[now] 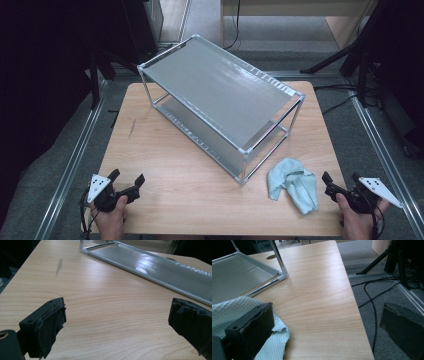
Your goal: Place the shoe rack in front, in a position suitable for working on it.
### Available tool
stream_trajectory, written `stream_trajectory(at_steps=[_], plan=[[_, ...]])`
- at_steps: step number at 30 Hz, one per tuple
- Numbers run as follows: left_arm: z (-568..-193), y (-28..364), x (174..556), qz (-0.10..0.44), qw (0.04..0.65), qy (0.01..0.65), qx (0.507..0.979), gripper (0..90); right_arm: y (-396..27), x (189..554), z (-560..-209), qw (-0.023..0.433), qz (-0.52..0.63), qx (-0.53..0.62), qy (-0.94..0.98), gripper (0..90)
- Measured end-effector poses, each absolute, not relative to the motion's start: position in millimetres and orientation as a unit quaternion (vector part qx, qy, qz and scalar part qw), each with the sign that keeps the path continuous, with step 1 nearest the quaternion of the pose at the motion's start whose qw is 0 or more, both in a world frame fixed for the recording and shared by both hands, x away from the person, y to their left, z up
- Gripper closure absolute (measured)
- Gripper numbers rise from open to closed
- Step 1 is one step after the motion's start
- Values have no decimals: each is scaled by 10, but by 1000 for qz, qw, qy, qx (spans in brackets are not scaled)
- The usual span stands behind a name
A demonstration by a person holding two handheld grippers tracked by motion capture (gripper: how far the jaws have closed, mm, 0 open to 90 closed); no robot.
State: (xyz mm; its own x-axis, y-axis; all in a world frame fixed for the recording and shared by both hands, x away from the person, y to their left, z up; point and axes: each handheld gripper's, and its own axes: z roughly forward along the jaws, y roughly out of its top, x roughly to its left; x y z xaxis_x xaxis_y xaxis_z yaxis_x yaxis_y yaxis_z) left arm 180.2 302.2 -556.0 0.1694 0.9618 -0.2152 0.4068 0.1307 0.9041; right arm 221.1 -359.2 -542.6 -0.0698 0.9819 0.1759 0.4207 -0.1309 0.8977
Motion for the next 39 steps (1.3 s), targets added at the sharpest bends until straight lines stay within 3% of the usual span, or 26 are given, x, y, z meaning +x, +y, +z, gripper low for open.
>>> stream_trajectory(at_steps=[5, 10, 14, 25, 30, 31, 32, 38, 39], plan=[[-5540, 3014, 1830, 286, 484, 577, 593, 13, -3551, 2210, -5354, 294, 466, 592, 587, 0], [-5506, 2899, 1862, 283, 494, 566, 596, 13, -3427, 2268, -5191, 308, 477, 563, 601, 0], [-5481, 2700, 1891, 273, 504, 543, 613, 13, -3272, 2476, -5028, 317, 473, 533, 626, 0], [-5380, 2543, 1860, 268, 522, 511, 628, 14, -2929, 3243, -4828, 300, 459, 504, 667, 138], [-5378, 2562, 1843, 266, 526, 512, 625, 14, -2798, 3540, -4824, 296, 451, 501, 677, 239], [-5380, 2561, 1838, 265, 527, 513, 624, 14, -2764, 3586, -4821, 295, 450, 503, 676, 284], [-5381, 2559, 1834, 264, 527, 512, 625, 14, -2713, 3677, -4817, 302, 449, 503, 674, 386], [-5373, 2531, 1805, 262, 528, 505, 631, 14, -2658, 3852, -4794, 311, 445, 519, 661, 486], [-5368, 2517, 1798, 261, 530, 503, 631, 14, -2646, 3928, -4791, 310, 444, 523, 658, 562]])
